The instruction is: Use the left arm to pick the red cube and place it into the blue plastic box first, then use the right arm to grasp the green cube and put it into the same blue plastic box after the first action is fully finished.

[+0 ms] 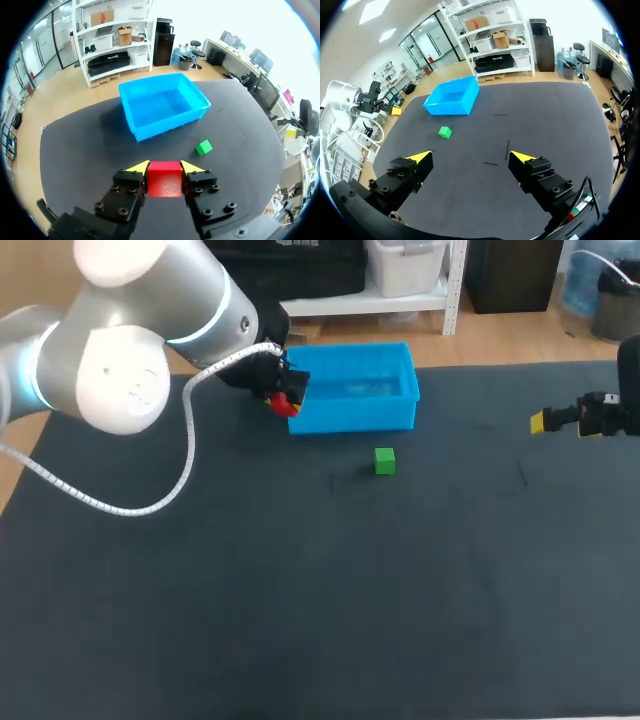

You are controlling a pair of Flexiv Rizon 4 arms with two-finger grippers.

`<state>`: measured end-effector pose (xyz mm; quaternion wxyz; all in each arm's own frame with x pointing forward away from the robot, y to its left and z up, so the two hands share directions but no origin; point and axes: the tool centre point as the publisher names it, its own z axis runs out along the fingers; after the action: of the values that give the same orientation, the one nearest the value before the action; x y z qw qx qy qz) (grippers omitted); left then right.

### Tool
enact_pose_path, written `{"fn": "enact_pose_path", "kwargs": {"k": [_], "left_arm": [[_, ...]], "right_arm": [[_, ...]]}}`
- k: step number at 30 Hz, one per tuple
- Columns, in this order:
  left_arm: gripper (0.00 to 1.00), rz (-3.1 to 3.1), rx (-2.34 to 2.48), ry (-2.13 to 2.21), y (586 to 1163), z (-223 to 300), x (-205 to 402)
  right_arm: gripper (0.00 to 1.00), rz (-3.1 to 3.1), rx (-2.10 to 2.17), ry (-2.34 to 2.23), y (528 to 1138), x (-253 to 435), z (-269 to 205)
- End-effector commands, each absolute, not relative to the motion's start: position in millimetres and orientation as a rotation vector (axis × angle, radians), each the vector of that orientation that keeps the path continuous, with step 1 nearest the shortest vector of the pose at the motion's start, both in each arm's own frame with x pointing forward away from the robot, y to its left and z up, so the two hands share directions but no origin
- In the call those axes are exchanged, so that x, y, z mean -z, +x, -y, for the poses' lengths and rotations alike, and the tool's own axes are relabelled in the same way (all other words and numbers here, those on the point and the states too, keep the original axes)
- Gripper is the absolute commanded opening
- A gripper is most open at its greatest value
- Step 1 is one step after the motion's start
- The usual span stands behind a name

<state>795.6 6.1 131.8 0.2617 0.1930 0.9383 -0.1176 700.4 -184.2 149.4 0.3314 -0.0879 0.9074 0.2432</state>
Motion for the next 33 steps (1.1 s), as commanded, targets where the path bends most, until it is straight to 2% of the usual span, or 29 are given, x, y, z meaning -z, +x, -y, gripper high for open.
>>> {"fn": "enact_pose_path", "kwargs": {"k": [1,17,33], "left_arm": [[0.0,-2.538,0.363,0.547,813,-6,-132],[0.0,-2.501,0.349,0.66,893,21,-130],[0.0,-2.501,0.422,0.691,945,48,-104]], "right_arm": [[1.0,-2.373,-0.635,-0.231,700,-150,185],[1.0,-2.373,-0.635,-0.231,700,-150,185],[1.0,-2.373,-0.635,-0.231,700,-150,185]]}}
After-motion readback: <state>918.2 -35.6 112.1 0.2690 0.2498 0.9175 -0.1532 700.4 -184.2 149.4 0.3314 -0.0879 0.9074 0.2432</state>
